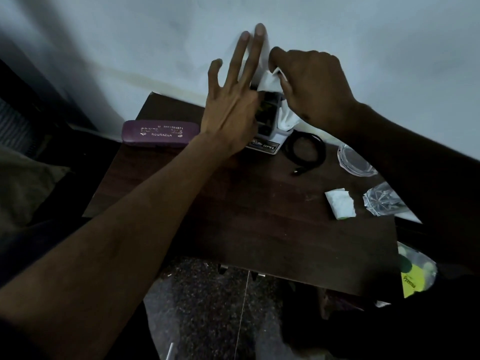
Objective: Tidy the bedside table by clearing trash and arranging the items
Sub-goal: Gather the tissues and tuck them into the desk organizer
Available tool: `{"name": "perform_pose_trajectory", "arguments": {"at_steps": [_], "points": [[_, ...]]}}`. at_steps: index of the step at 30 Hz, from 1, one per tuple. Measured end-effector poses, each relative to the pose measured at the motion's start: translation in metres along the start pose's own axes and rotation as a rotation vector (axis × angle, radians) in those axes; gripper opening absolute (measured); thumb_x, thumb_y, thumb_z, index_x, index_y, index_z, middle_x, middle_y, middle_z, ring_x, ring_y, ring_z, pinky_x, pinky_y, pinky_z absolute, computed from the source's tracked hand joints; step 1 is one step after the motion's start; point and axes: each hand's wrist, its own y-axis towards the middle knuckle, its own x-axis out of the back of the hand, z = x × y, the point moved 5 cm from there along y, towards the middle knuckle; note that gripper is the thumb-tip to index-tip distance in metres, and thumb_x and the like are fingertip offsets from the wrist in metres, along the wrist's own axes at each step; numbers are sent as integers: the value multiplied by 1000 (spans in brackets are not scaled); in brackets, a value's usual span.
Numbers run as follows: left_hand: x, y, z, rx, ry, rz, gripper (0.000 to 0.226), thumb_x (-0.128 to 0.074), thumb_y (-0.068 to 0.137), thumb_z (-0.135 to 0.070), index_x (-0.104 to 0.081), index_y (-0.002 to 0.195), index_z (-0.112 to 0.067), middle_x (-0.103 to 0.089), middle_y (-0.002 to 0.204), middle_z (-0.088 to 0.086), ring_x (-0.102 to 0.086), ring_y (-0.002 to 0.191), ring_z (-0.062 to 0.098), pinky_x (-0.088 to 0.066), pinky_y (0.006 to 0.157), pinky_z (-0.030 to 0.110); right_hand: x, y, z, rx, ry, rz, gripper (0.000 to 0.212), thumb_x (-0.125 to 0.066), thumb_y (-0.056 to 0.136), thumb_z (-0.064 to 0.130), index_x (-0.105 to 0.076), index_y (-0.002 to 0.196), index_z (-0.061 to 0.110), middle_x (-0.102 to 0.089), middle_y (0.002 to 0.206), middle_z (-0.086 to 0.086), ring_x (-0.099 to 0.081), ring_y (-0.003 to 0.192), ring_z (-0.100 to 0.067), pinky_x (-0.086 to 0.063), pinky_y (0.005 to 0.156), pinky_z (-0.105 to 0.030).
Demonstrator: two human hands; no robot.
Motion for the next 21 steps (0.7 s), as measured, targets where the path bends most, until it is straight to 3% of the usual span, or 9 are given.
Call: {"name": "perform_pose_trajectory", "arguments": {"at_steps": [4,8,12,17,21], "points": [[7,0,6,13,-61,-16,18,-58,80,-15,-74,83,-22,-4,181,10,-5,168,30,-23,124,58,-8,-1,-1,-1,-84,60,38,-56,90,-2,-56,127,8,-67,100,-18,-63,80,-45,-39,61,-41],[10,2,9,40,-128,-109,35,-54,79,-15,-79,97,-30,-11,179,14,-11,167,30,-28,120,54,-10,-1,3,3,-130,72,40,-56,85,-10,-57,123,4,-63,107,-21,-63,81,-47,-31,59,-39],[12,1,5,34,-171,-138,40,-53,83,-19,-79,110,-33,-13,178,19,-12,167,32,-28,120,53,-6,1,4,4,-149,38,38,-58,85,-9,-57,122,4,-62,109,-21,-62,84,-46,-33,59,-39],[10,-2,10,87,-268,-227,28,-56,78,-13,-79,90,-23,-25,175,20,-23,165,33,-29,114,48,-1,-1,0,1,-158,-18,35,-55,84,-11,-57,115,5,-61,101,-18,-59,78,-42,-33,57,-38],[8,-3,9,65,-277,-239,43,-57,74,-8,-80,104,-27,-24,175,22,-23,165,34,-28,115,48,-4,-2,2,34,-109,7,37,-60,82,-8,-57,116,7,-61,103,-17,-60,81,-43,-35,57,-39]]}}
